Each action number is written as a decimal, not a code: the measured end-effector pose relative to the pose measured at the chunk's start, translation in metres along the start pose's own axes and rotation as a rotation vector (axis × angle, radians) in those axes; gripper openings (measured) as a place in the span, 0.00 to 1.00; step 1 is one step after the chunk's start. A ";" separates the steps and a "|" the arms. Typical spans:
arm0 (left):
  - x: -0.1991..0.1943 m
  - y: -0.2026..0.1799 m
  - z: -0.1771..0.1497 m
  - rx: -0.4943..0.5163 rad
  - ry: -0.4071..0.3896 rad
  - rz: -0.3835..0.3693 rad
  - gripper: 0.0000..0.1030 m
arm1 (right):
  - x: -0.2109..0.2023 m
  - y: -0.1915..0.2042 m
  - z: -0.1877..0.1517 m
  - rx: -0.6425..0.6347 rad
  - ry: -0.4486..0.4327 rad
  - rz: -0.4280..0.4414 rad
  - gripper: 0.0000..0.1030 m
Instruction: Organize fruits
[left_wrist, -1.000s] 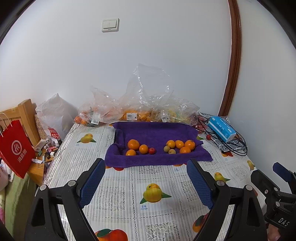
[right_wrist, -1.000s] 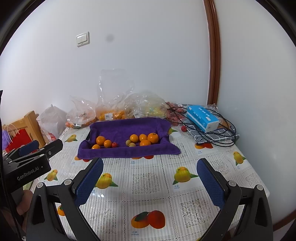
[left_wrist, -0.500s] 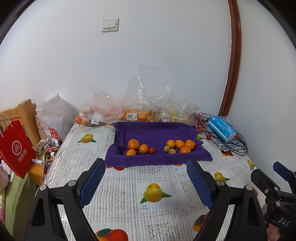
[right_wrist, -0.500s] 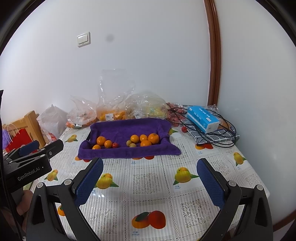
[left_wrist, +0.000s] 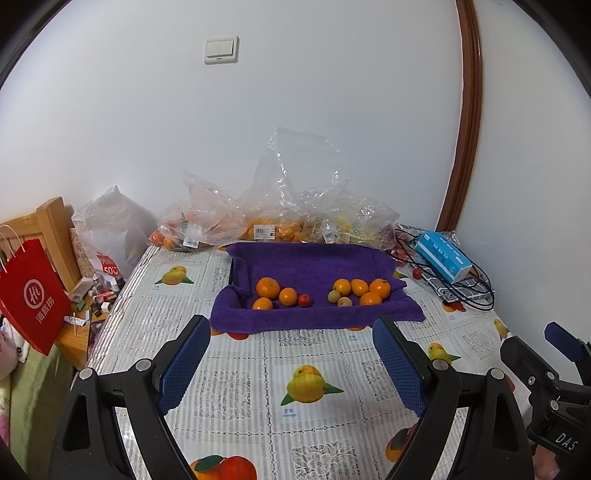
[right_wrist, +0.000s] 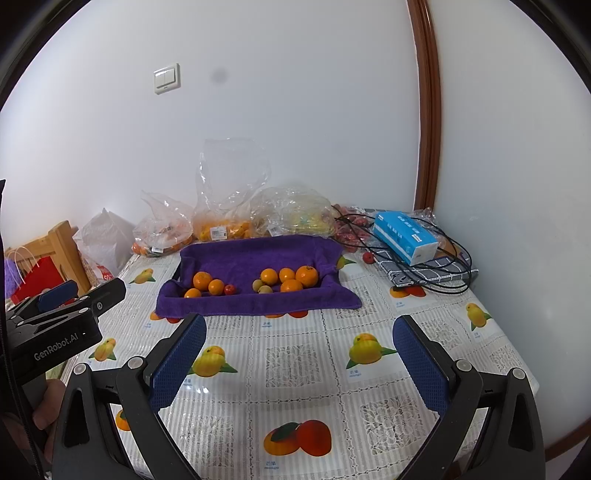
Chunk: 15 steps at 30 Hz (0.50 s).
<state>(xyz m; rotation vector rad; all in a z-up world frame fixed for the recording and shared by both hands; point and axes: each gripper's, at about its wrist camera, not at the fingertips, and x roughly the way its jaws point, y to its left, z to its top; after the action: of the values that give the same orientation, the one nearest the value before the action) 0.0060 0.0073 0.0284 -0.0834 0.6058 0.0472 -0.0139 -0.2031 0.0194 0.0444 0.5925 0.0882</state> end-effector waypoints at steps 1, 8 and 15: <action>0.000 0.000 0.000 -0.001 0.000 0.001 0.87 | 0.000 0.001 0.000 0.000 0.000 -0.001 0.97; -0.001 0.001 0.000 -0.002 0.000 -0.001 0.87 | 0.000 0.000 0.000 -0.001 0.000 -0.001 0.97; -0.001 0.002 0.000 -0.003 -0.001 0.000 0.87 | 0.000 0.001 0.000 -0.001 0.000 0.000 0.97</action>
<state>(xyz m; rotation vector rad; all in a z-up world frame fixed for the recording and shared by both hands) 0.0049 0.0096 0.0294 -0.0864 0.6048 0.0484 -0.0138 -0.2018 0.0199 0.0433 0.5920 0.0890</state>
